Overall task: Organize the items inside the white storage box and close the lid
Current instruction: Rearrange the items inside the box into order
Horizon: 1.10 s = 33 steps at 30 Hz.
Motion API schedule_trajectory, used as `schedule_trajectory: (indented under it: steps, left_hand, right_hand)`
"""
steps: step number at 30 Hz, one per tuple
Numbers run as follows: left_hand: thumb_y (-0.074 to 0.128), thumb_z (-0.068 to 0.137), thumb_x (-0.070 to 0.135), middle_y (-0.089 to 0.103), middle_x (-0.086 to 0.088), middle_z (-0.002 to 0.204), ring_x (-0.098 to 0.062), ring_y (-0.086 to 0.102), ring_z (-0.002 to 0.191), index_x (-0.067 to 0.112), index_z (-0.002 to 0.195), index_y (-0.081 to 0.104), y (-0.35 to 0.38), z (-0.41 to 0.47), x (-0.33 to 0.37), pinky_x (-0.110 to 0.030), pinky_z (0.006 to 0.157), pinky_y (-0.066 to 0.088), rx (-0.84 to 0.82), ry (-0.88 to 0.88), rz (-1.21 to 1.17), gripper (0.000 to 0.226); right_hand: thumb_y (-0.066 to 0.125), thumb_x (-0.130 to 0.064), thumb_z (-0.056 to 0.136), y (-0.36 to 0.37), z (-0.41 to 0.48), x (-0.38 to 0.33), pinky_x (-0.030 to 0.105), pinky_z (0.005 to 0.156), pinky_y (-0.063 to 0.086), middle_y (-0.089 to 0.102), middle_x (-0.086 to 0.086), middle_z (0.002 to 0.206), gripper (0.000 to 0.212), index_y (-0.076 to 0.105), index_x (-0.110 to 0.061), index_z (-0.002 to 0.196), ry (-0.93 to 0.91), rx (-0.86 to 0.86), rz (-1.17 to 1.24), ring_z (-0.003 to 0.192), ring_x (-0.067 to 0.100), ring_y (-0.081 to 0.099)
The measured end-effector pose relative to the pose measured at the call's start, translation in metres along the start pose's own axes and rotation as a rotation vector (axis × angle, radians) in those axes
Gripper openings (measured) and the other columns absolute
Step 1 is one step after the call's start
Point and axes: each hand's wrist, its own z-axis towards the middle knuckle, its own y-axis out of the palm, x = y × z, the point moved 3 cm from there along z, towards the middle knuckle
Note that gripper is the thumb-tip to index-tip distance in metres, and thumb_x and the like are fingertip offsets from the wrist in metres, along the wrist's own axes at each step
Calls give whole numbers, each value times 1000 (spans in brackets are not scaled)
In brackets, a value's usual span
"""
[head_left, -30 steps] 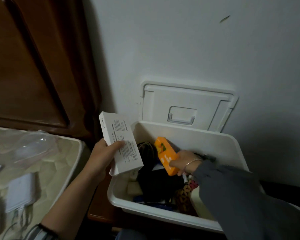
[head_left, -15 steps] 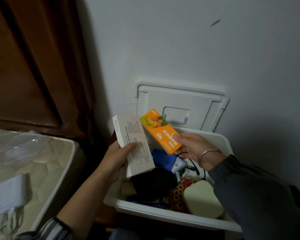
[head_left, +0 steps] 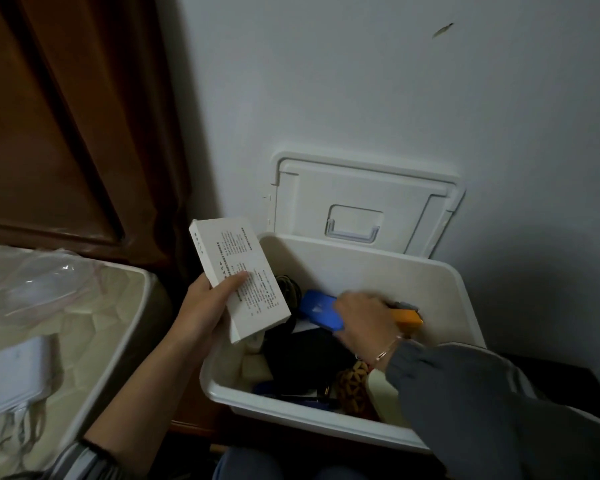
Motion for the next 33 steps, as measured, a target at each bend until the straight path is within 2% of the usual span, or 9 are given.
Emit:
schedule_trajectory:
  steps: [3,8,12,15,22,24,27,30,33]
  left_hand:
    - [62,90,15,70,-6,115,-23,70,99,15,127,56,-1,0,0,-34,70,60,-25,-24,-61,38]
    - [60,92,16,69,-6,118,-25,68,103,16,129,55,-4,0,-3,-38,77,59,-35,-43,-104,37]
    - [60,91,16,68,-5,119,-24,68,104,16,130,54,-5,0,-4,-39,80,59,-20,-35,-122,39]
    - [60,92,17,68,-4,119,-24,68,103,19,129,55,-5,-1,-4,-40,80,58,-21,-34,-112,37]
    - [61,92,18,67,-4,121,-23,68,103,19,130,54,-1,-4,-2,-39,80,58,-23,-6,-25,39]
    - [62,91,20,66,-3,121,-22,67,104,21,131,53,3,-6,-1,-40,81,57,-24,11,36,41]
    - [61,92,19,67,1,120,-18,66,105,22,129,54,13,-7,2,-39,84,56,-38,28,30,38]
    - [62,91,17,68,1,117,-15,67,101,22,125,57,31,-6,1,-32,76,58,-50,49,57,35]
    - [64,89,25,68,-1,117,-15,68,97,29,121,57,53,-5,-7,-28,68,58,-138,-13,155,33]
  right_hand:
    - [63,-41,81,34,2,-44,41,93,34,49,9,132,63,41,-15,134,-386,-209,17,119,29,46]
    - [68,-34,79,65,5,-49,44,100,34,28,14,150,91,14,-10,148,-381,-272,-99,133,33,35]
    - [61,-20,83,62,4,-41,42,84,46,44,19,136,71,25,-6,142,-369,-258,-108,116,35,50]
    - [53,-14,85,58,-3,-30,39,71,45,52,19,125,55,33,-5,136,-382,-254,-100,105,35,55]
    - [42,-25,98,20,-19,-2,42,77,49,63,15,110,34,47,-12,129,-337,-275,12,98,32,60]
    - [47,-28,96,-6,-28,11,36,83,47,64,10,111,30,53,-14,123,-238,-184,193,102,27,59]
    - [59,-25,92,-47,-45,29,23,81,43,65,-3,105,25,60,-16,115,-23,8,695,97,14,61]
    - [59,-17,90,-65,-52,32,35,92,50,69,5,109,23,61,-14,113,159,30,1264,103,19,64]
    - [54,-15,92,-68,-45,23,36,90,52,68,8,113,24,60,-12,115,249,50,1714,106,21,64]
